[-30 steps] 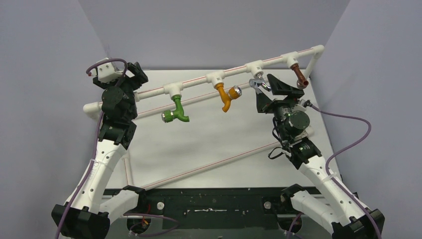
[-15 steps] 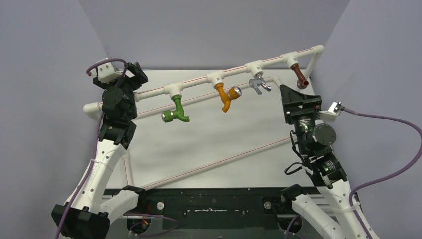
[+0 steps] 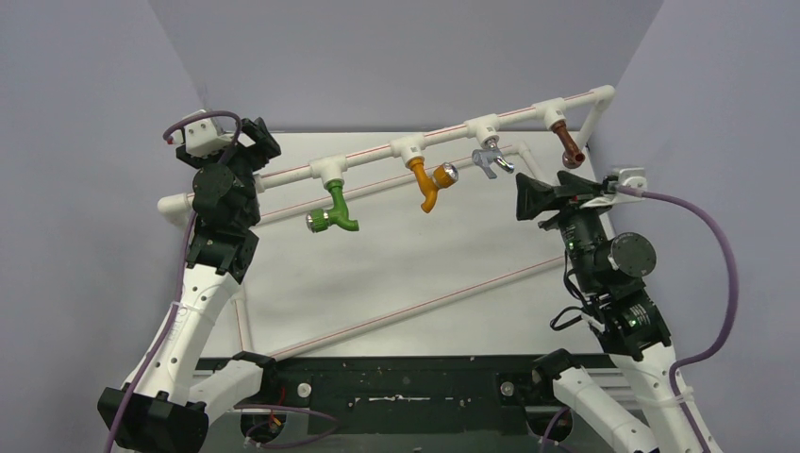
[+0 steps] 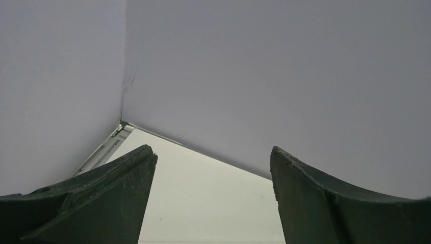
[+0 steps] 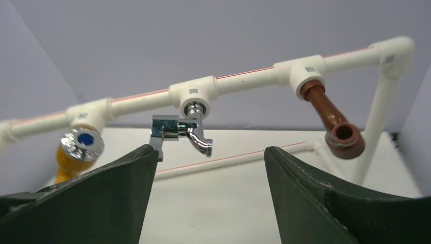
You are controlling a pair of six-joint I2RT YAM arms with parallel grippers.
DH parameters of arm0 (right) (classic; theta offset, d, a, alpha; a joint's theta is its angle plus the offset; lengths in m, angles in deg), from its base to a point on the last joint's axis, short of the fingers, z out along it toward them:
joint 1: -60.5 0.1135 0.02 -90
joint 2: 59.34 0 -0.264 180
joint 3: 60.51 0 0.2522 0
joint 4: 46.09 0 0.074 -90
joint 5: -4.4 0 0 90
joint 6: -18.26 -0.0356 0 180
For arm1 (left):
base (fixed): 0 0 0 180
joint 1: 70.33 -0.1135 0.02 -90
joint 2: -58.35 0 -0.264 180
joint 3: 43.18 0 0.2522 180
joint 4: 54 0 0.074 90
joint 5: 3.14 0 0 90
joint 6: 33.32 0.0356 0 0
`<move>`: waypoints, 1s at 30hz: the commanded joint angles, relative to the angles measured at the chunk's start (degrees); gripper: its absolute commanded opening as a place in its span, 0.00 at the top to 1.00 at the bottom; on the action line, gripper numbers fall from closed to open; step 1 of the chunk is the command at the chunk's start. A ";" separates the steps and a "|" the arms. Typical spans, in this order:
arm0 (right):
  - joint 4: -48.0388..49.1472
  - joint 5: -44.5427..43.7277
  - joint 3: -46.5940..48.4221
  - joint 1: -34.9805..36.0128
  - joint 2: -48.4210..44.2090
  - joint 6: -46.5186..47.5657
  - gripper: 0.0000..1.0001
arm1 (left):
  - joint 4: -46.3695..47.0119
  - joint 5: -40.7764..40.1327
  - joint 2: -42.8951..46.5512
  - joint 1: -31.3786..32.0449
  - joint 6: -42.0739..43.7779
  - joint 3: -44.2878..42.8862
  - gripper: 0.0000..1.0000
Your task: Install the water faucets
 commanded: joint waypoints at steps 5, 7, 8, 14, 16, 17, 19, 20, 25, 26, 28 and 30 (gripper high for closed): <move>2.28 6.48 -1.37 -0.13 0.13 39.80 0.22 | -19.66 0.42 -1.95 0.50 -0.72 5.85 0.20; 1.04 8.97 -0.85 -0.18 0.85 45.22 0.21 | -19.69 0.49 -1.95 0.51 -0.72 5.84 0.20; -0.16 11.55 -0.49 -0.18 1.62 48.11 0.21 | -19.69 0.51 -1.95 0.50 -0.72 5.81 0.20; -4.42 12.72 0.58 3.28 5.63 61.40 0.20 | -19.64 0.69 -2.27 0.50 -0.86 5.82 0.20; -2.75 13.56 -0.74 3.38 6.04 65.28 0.20 | -19.69 0.71 -2.25 0.50 -0.90 5.73 0.20; -1.86 13.58 -1.29 3.35 6.37 66.89 0.20 | -19.69 0.69 -2.29 0.50 -0.90 5.72 0.20; -0.37 12.79 -1.93 3.40 7.20 69.39 0.20 | -19.64 0.67 -2.15 0.50 -0.90 5.77 0.20; 0.47 12.73 -2.14 3.44 7.61 70.15 0.20 | -19.64 0.61 -2.07 0.50 -0.88 5.83 0.20; 6.85 11.88 -4.14 3.43 9.21 73.71 0.20 | -19.65 0.75 -2.12 0.53 -0.98 5.76 0.20; 8.09 12.20 -4.37 3.41 9.55 73.97 0.20 | -19.64 0.82 -2.15 0.52 -0.99 5.84 0.20; 10.14 13.04 -4.30 3.46 10.61 74.58 0.20 | -19.64 0.95 -2.27 0.50 -0.99 5.79 0.20; 11.71 13.75 -3.89 3.47 11.99 74.75 0.20 | -19.64 1.03 -2.29 0.50 -0.94 5.71 0.20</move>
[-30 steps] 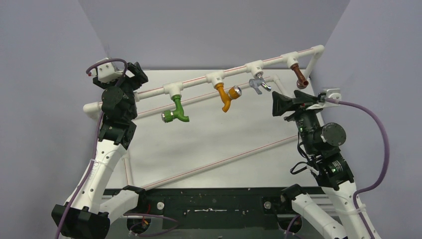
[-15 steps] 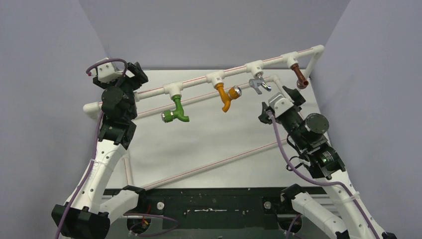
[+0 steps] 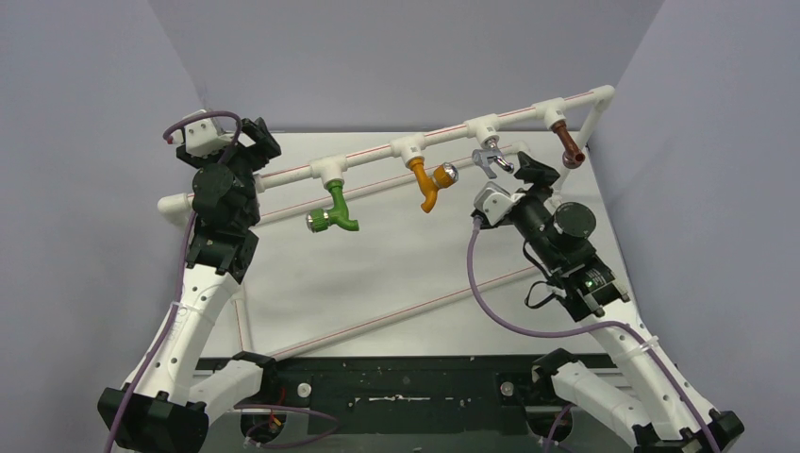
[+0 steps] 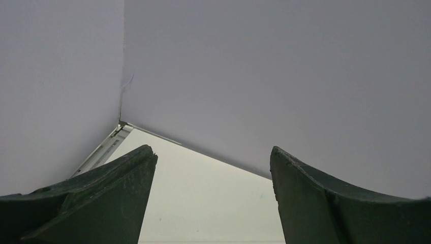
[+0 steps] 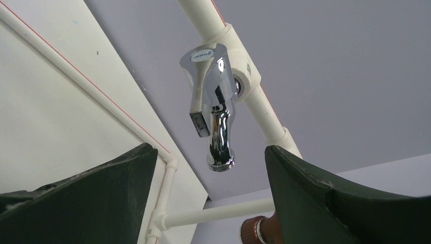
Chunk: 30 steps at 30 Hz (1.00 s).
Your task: Install the water faucets
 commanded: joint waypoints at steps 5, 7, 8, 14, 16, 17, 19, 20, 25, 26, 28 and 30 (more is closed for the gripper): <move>12.41 0.84 1.98 0.35 5.24 2.85 0.23 | -19.60 0.57 -2.20 0.57 -0.93 5.77 0.20; 13.45 0.55 2.37 0.33 6.22 2.11 0.25 | -19.54 0.58 -2.24 0.58 -0.94 5.78 0.20; 14.05 0.41 2.42 0.30 6.56 1.84 0.25 | -19.55 0.59 -2.24 0.57 -0.94 5.80 0.20; 17.37 0.58 2.50 0.31 8.03 -0.62 0.36 | -19.52 0.76 -2.50 0.57 -0.94 5.67 0.20; 18.07 0.63 2.59 0.26 8.38 -1.50 0.39 | -19.51 0.82 -2.50 0.57 -0.94 5.72 0.20; 18.29 0.67 2.67 0.26 8.57 -1.85 0.41 | -19.45 0.75 -2.55 0.57 -0.90 5.68 0.20; 19.01 0.44 2.64 0.22 8.92 -2.76 0.45 | -19.56 0.74 -2.58 0.60 -0.90 5.64 0.20; 19.42 0.23 2.63 0.26 8.97 -3.18 0.46 | -19.53 0.77 -2.59 0.57 -0.94 5.65 0.20; 21.48 -1.56 1.85 0.01 9.59 -6.07 0.60 | -19.58 0.75 -2.43 0.57 -0.92 5.61 0.20; 21.87 -1.55 1.66 -0.04 9.61 -6.98 0.66 | -19.64 0.78 -2.43 0.59 -0.86 5.63 0.20; 22.65 -1.55 1.22 -0.27 9.60 -8.66 0.79 | -19.67 0.82 -2.46 0.57 -0.90 5.59 0.20; 23.15 -1.77 0.94 -0.31 9.51 -10.45 0.90 | -19.61 0.82 -2.46 0.57 -0.93 5.58 0.20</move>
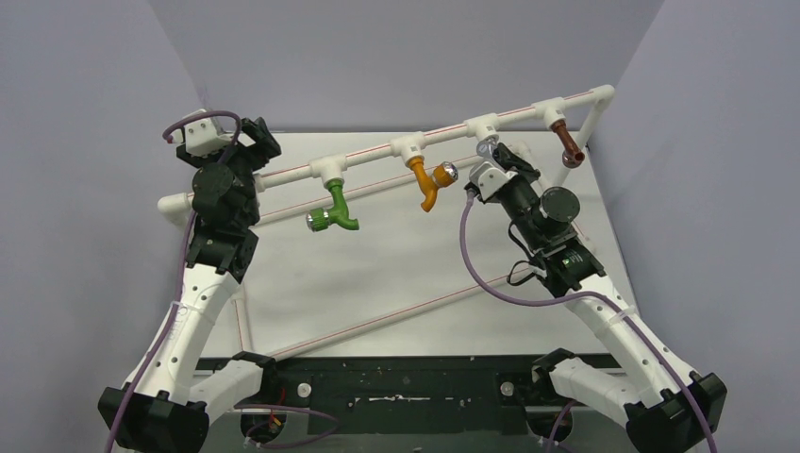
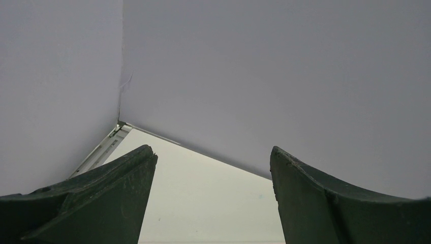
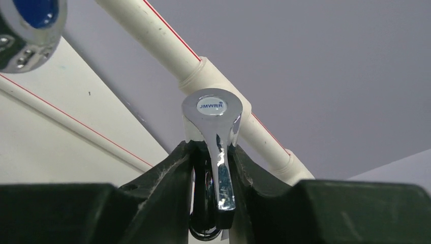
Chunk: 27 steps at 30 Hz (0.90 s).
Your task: Install the water faucets
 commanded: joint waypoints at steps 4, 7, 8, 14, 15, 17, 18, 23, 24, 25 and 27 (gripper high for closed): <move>7.84 -2.00 0.42 -0.33 -0.73 -10.46 1.00 | -19.65 0.33 -2.28 0.91 -0.64 5.66 0.20; 10.73 -4.04 0.12 -0.29 -1.15 -18.36 1.00 | -19.79 0.34 -2.18 0.85 -0.64 5.58 0.20; 12.15 -4.76 -0.25 -0.29 -1.26 -21.38 1.00 | -19.74 0.32 -2.19 0.83 -0.64 5.56 0.20; 19.93 -18.01 -2.56 -0.33 -2.29 -41.83 1.00 | -19.85 0.41 -1.91 0.96 -0.64 5.67 0.20; 20.28 -20.67 -2.63 -0.31 -2.34 -44.80 1.00 | -19.82 0.41 -1.89 0.92 -0.62 5.71 0.20; 20.24 -23.82 -2.66 -0.29 -2.43 -50.56 1.00 | -19.85 0.47 -1.79 0.97 -0.64 5.65 0.20; 20.43 -24.43 -2.72 -0.31 -2.51 -53.83 1.00 | -19.83 0.41 -1.74 1.00 -0.64 5.65 0.20; 20.54 -27.32 -3.63 -0.38 -2.18 -68.34 1.00 | -19.89 0.34 -1.58 1.01 -0.59 5.73 0.20; 20.77 -27.52 -3.99 -0.38 -2.19 -71.29 1.00 | -19.84 0.31 -1.54 1.11 -0.63 5.74 0.20; 20.80 -27.80 -4.26 -0.38 -2.18 -74.22 1.00 | -19.88 0.20 -1.54 1.10 -0.64 5.74 0.20; 20.26 -28.27 -4.60 -0.38 -2.13 -79.71 1.00 | -19.89 0.12 -1.45 1.14 -0.61 5.76 0.20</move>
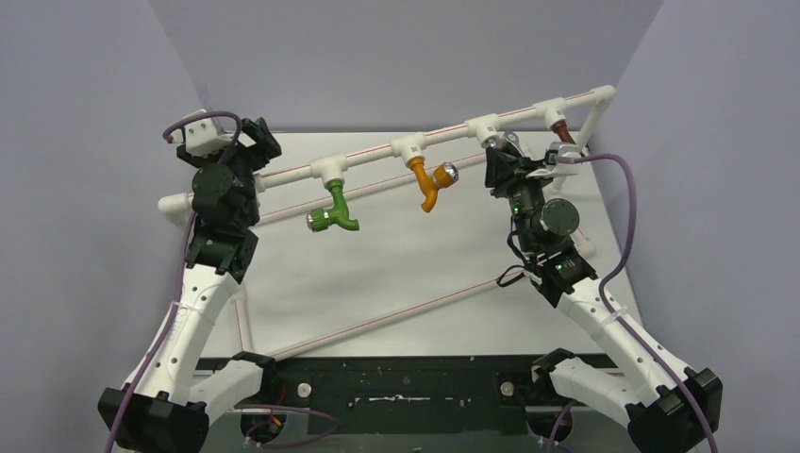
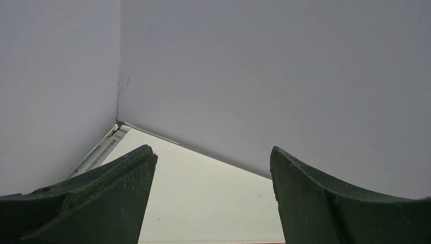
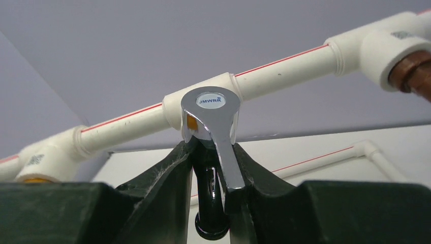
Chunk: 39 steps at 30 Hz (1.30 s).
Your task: Install the water faucets
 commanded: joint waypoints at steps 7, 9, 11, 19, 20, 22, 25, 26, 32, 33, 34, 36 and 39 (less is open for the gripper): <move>1.65 -14.02 -0.66 -1.19 -3.55 -37.96 1.00 | -19.71 -0.40 -1.48 1.29 -0.33 5.74 0.20; 0.53 -14.28 -1.00 -1.25 -3.98 -43.16 1.00 | -19.71 -0.41 -1.47 1.25 -0.37 5.72 0.20; -1.13 -14.38 -0.81 -1.19 -4.19 -49.59 1.00 | -19.77 -0.42 -1.44 1.34 -0.35 5.69 0.20; -10.66 -14.30 1.57 -1.21 -4.17 -70.76 1.00 | -19.74 -0.48 -1.14 1.42 -0.37 5.76 0.20; -12.20 -14.10 2.19 -1.20 -3.88 -72.94 1.00 | -19.73 -0.51 -1.12 1.47 -0.38 5.74 0.20; -14.82 -13.23 3.25 -1.20 -2.89 -77.05 1.00 | -19.77 -0.59 -1.12 1.51 -0.38 5.81 0.20; -16.28 -10.91 3.96 -1.48 -1.54 -81.57 1.00 | -19.73 -0.59 -1.04 1.51 -0.38 5.74 0.20; -16.79 -10.12 4.18 -1.57 -1.24 -83.05 1.00 | -19.71 -0.66 -1.03 1.51 -0.38 5.78 0.20; -17.20 -6.72 4.96 -1.57 -1.25 -88.00 1.00 | -19.81 -0.63 -1.03 1.60 -0.42 5.75 0.20; -17.60 -6.81 5.24 -1.57 -1.56 -87.97 1.00 | -19.80 -0.75 -1.03 1.60 -0.38 5.75 0.20; -17.87 -6.82 5.57 -1.46 -1.78 -87.89 1.00 | -19.82 -0.77 -1.03 1.60 -0.41 5.74 0.20; -18.45 -7.15 5.94 -1.36 -2.14 -87.44 1.00 | -19.73 -0.76 -1.12 1.60 -0.38 5.78 0.20; -19.40 -7.03 5.98 -1.34 -2.49 -86.83 0.90 | -19.80 -0.69 -1.12 1.61 -0.37 5.74 0.20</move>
